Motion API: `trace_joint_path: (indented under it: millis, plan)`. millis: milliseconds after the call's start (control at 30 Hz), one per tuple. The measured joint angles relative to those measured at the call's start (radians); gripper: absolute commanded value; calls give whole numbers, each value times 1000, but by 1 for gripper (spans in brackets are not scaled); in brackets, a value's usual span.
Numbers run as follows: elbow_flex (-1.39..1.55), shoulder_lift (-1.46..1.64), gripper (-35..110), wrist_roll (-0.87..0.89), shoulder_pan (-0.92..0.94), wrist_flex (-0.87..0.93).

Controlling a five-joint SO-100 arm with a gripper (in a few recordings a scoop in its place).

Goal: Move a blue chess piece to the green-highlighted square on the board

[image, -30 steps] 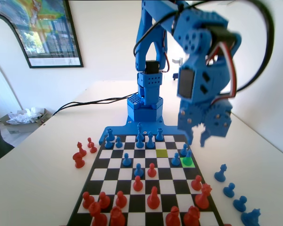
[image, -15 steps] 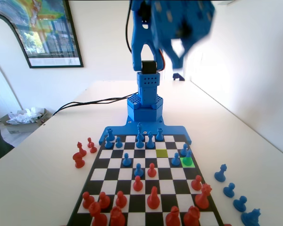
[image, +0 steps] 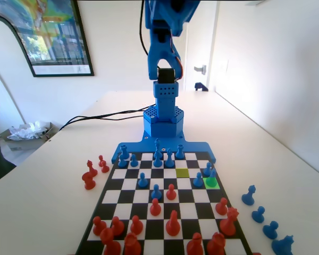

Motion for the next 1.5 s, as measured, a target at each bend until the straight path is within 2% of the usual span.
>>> trace_joint_path:
  millis: [333,1500]
  plan:
    - [169,156,1,8,-2,-121]
    - [170,252,2,8,35,-143]
